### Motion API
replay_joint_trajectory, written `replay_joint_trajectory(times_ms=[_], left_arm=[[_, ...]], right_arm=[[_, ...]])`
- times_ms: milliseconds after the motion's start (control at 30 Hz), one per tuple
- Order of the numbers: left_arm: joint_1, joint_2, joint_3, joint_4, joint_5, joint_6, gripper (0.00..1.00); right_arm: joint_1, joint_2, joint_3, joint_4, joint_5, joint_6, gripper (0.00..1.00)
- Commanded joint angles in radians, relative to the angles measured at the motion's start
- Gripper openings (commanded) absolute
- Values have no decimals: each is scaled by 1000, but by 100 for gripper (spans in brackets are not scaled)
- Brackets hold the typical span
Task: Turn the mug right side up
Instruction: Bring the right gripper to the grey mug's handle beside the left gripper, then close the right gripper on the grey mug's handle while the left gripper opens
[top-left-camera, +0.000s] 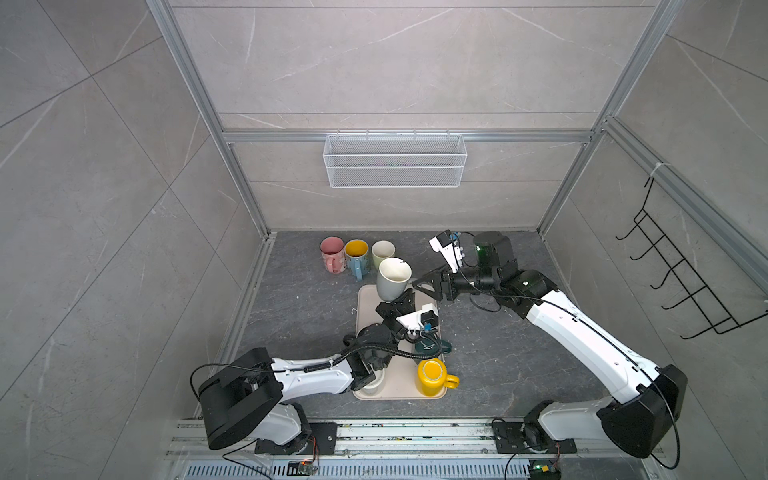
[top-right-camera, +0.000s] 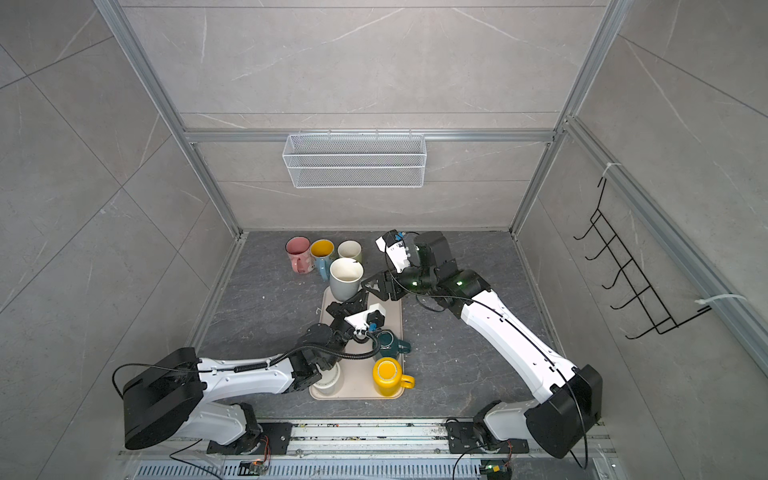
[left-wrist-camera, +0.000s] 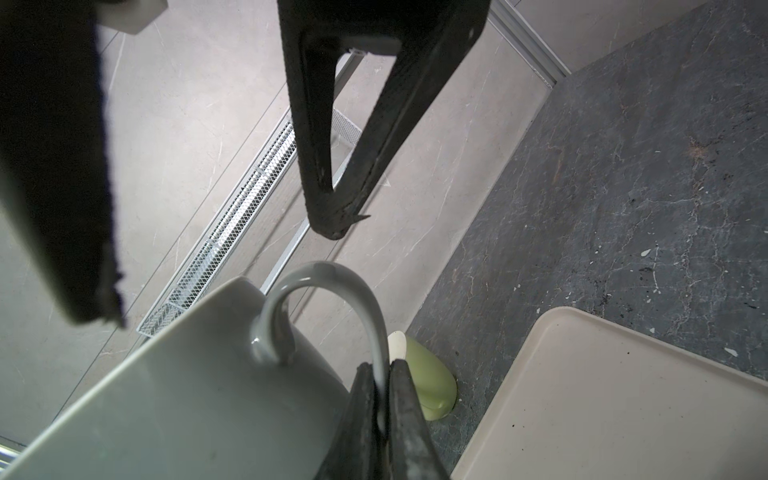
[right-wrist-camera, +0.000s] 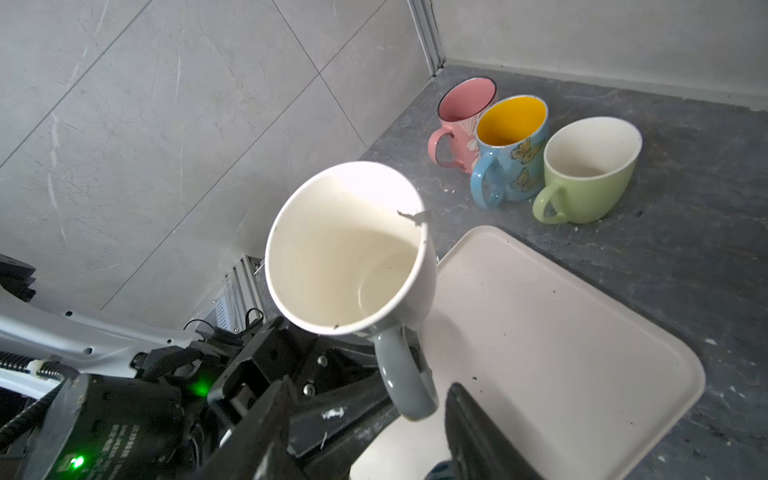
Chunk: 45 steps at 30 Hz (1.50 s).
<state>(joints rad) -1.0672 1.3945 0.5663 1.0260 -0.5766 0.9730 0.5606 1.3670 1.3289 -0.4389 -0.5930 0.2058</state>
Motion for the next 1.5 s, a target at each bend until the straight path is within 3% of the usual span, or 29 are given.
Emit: replay_joint_trajectory(times_ms=[0, 267, 600, 767, 900, 1133, 1200, 1467], left_arm=[[-4, -73, 27, 82, 48, -4, 0], [-7, -115, 12, 48, 86, -35, 0], [-22, -74, 35, 30, 92, -18, 0], [-25, -65, 41, 41, 88, -10, 0], [-25, -65, 42, 37, 90, -13, 0], [-27, -75, 68, -4, 43, -79, 0], [-27, -87, 83, -50, 29, -109, 15], [-27, -140, 86, -145, 41, -164, 52]], right_arm=[[13, 20, 35, -69, 20, -55, 59], [30, 47, 55, -103, 71, -78, 58], [35, 57, 60, -83, 94, -65, 49], [35, 57, 55, -84, 94, -66, 33], [39, 57, 52, -89, 100, -69, 0], [48, 48, 38, -81, 121, -59, 0], [50, 40, 29, -67, 141, -49, 0], [53, 14, 30, -33, 306, 28, 0]])
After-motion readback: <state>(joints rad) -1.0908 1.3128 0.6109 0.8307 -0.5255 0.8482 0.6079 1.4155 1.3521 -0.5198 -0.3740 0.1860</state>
